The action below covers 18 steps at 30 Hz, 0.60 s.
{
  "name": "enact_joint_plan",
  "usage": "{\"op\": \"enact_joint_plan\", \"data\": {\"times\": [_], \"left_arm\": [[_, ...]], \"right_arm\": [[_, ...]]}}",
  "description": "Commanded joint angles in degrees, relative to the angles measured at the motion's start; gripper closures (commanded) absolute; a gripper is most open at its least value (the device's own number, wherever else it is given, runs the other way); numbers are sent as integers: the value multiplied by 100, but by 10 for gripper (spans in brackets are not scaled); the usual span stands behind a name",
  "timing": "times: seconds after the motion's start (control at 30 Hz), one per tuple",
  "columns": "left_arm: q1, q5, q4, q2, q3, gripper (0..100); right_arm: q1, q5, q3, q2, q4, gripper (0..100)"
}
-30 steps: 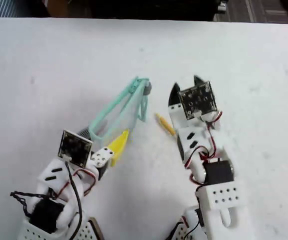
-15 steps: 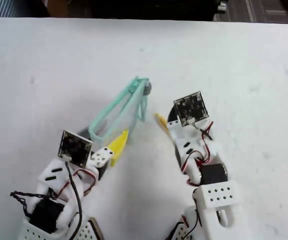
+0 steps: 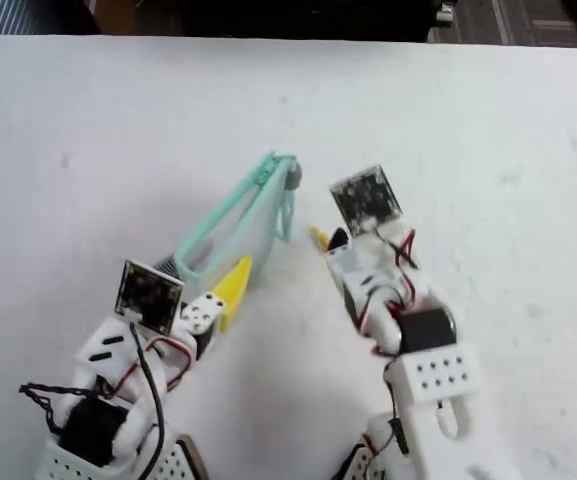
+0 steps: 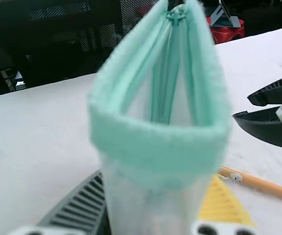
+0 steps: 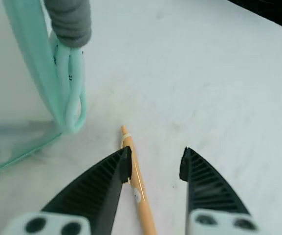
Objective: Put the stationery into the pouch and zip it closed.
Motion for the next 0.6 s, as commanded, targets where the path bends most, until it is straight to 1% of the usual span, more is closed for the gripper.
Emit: {"op": "enact_joint_plan", "data": {"times": [0.0, 0.33, 0.57], "left_arm": [[-268, 0, -193, -22, -255, 804], [-338, 0, -466, -22, -62, 805], [-338, 0, -466, -22, -62, 805]], "right_arm": [[-31, 35, -1055, 910, 505, 844], [92, 79, -1846, 3565, 242, 844], [110, 88, -2330, 4655, 268, 844]]}}
